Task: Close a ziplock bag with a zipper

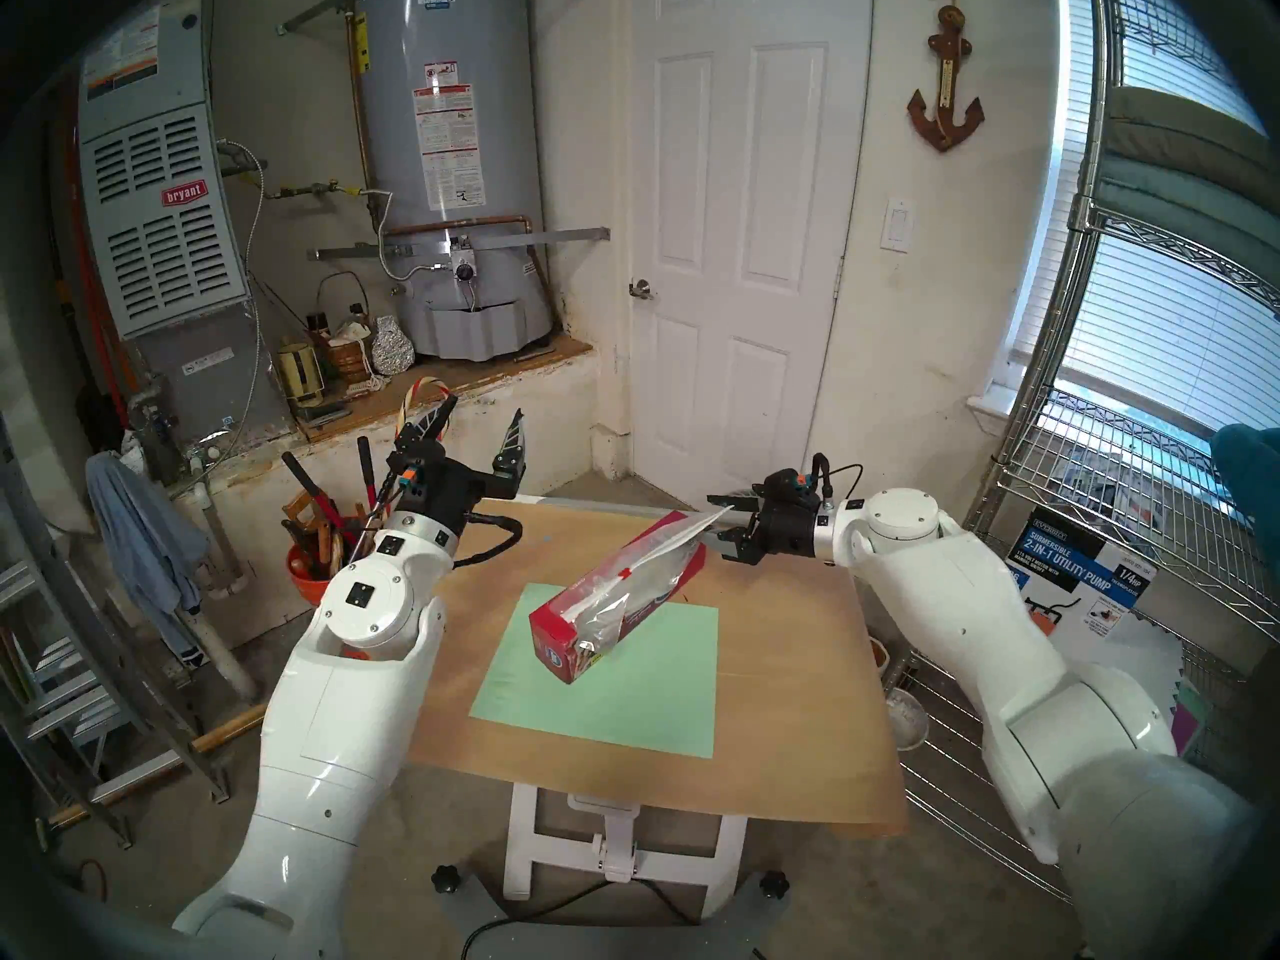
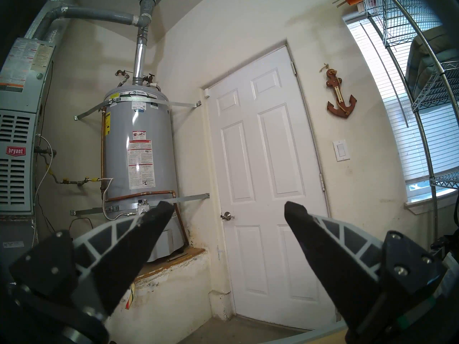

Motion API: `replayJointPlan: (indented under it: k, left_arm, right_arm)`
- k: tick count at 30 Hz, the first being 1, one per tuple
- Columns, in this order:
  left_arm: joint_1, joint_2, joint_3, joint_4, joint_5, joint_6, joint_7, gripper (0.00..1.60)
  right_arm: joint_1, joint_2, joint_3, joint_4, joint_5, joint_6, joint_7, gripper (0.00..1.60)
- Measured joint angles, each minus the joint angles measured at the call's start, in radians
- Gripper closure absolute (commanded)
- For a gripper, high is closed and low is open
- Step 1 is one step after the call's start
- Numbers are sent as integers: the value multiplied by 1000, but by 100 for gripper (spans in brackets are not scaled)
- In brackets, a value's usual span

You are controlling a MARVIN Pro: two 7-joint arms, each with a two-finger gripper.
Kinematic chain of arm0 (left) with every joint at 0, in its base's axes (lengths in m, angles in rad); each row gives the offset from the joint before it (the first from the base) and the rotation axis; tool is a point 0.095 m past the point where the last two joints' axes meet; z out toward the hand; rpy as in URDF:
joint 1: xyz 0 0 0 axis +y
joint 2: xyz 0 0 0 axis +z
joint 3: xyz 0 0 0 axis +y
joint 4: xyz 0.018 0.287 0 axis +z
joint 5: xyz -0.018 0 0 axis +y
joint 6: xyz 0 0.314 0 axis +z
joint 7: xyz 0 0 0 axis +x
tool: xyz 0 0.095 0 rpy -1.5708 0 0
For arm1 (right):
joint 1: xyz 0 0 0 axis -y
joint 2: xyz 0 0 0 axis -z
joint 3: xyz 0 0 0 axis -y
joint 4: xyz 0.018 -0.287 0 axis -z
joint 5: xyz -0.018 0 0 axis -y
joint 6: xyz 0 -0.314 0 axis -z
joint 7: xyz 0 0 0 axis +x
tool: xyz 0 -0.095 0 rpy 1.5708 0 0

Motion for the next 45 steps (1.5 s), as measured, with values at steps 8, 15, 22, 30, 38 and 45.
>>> replayJointPlan:
  k: [8,15,22,30,38,45]
  left_arm:
    - [0,0,0,0,0,0,0,0]
    - [0,0,0,0,0,0,0,0]
    - [0,0,0,0,0,0,0,0]
    - [0,0,0,0,0,0,0,0]
    - [0,0,0,0,0,0,0,0]
    - [0,0,0,0,0,0,0,0]
  right_arm:
    - [-104,-4,27,-121,18,22,-121,0]
    - [-121,-16,27,-146,0,60,-199,0]
    - [-107,-37,17,-103,-32,73,-220,0]
    - [-99,-60,22,-61,-46,61,-233,43]
    - [-140,-64,84,-121,-2,56,-288,78]
    - [-231,-49,141,-208,59,37,-318,80]
